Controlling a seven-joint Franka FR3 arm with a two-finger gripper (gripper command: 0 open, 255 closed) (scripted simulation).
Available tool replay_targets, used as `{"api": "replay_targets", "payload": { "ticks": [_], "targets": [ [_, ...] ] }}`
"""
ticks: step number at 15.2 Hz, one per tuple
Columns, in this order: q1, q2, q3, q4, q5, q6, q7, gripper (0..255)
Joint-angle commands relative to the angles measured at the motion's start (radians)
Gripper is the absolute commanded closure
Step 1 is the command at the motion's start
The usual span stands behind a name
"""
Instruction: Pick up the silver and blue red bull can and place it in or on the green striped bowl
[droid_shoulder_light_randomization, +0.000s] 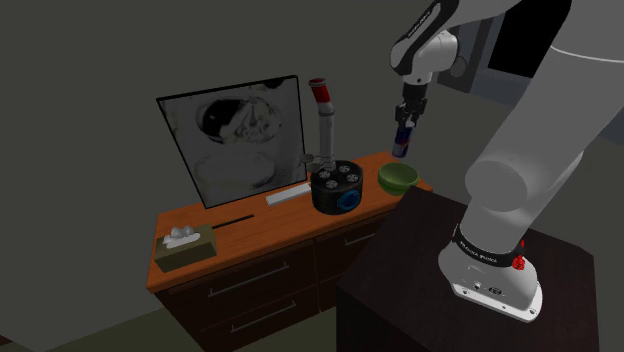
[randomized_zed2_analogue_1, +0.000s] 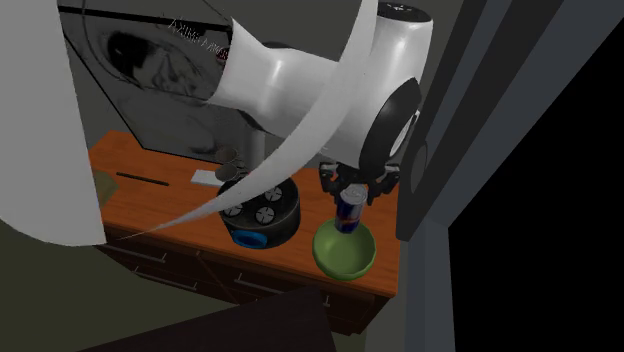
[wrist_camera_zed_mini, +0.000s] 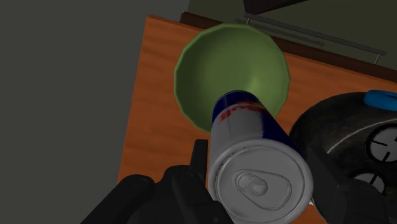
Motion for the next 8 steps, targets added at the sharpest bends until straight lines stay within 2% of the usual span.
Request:
{"api": "replay_targets", "payload": {
  "ticks": [1,8],
  "targets": [
    [-0.005,0.026,-0.008,-0.016,0.015,0.032,-0.013,255],
    [-0.004,0.109,-0.006,-0.041,0.075,0.129,-0.057,255]
  ]
}}
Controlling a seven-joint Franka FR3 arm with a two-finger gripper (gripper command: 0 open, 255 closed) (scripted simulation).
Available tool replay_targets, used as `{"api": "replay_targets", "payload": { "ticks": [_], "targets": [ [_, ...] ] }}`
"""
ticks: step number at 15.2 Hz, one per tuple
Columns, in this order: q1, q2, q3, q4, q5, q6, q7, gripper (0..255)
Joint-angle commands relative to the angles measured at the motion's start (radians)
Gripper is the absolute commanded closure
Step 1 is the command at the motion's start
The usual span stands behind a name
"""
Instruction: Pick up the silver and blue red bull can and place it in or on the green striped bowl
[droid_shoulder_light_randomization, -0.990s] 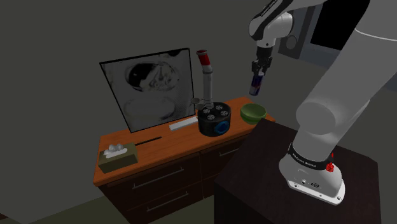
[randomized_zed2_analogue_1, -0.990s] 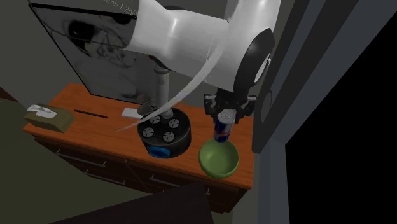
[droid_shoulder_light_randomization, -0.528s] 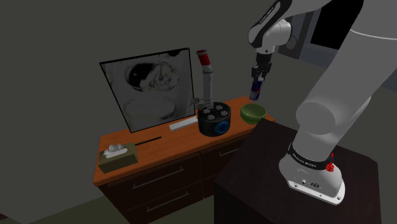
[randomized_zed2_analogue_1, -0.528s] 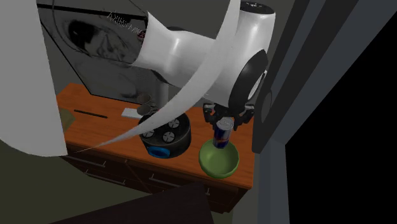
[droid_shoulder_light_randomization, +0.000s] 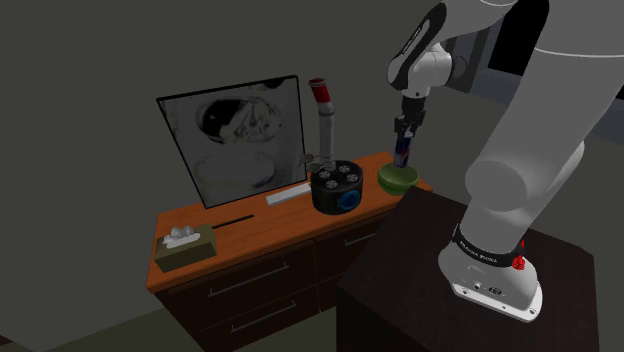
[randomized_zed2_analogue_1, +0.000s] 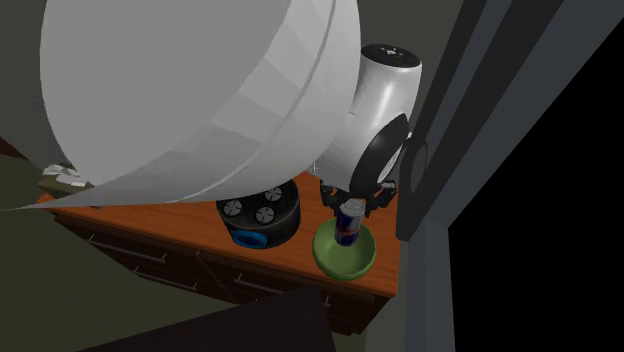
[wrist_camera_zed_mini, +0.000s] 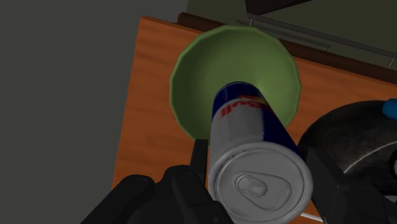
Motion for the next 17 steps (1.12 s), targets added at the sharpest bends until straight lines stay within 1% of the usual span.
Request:
{"api": "replay_targets", "payload": {
  "ticks": [1,7,15,16,17],
  "targets": [
    [-0.003,0.028,-0.001,-0.009,0.022,0.029,-0.014,255],
    [-0.01,0.114,0.015,-0.019,0.098,0.113,-0.069,255],
    [-0.011,0.114,0.016,-0.019,0.098,0.113,-0.069,255],
    [-0.011,0.114,0.016,-0.019,0.098,0.113,-0.069,0],
    [-0.011,0.114,0.016,-0.019,0.098,0.113,-0.069,0]
  ]
}}
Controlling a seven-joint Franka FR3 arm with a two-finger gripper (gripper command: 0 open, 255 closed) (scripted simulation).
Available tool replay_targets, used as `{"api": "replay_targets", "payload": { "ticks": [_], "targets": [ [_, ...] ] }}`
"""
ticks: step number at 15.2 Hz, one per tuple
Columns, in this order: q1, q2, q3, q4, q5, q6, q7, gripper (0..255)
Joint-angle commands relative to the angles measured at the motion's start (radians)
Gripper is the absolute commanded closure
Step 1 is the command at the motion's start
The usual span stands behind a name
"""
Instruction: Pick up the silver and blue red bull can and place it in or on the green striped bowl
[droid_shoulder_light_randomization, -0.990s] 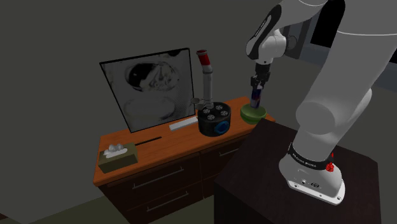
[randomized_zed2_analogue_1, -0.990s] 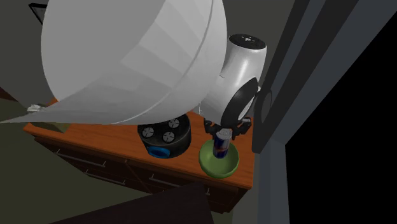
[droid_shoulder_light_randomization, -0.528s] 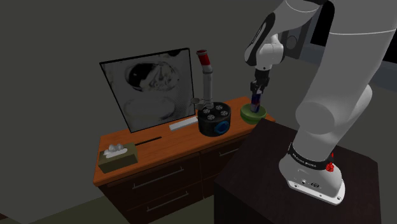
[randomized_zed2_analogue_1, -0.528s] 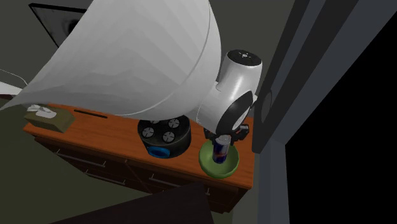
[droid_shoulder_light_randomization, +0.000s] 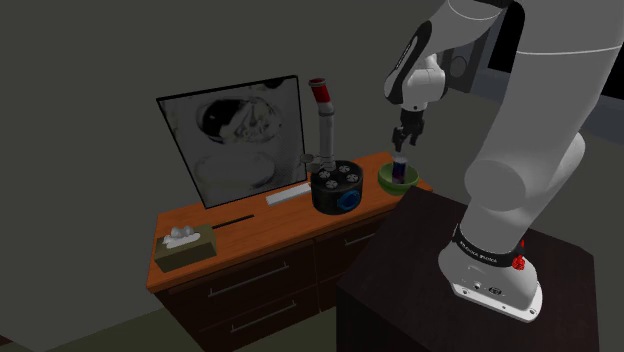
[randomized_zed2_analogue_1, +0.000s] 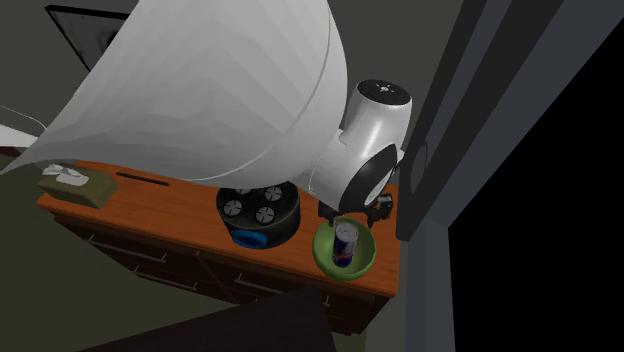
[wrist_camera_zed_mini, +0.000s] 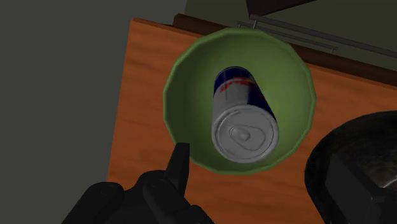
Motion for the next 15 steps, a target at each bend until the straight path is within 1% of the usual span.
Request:
{"api": "replay_targets", "payload": {
  "ticks": [1,4,6,8,15],
  "targets": [
    [0.0,0.0,0.0,0.0,0.0,0.0,0.0,0],
    [0.0,0.0,0.0,0.0,0.0,0.0,0.0,0],
    [0.009,-0.066,-0.017,0.009,-0.06,-0.066,0.042,0],
    [0.012,-0.122,-0.024,0.022,-0.104,-0.127,0.074,0],
    [0.01,-0.122,-0.021,0.022,-0.104,-0.127,0.075,0]
  ]
}}
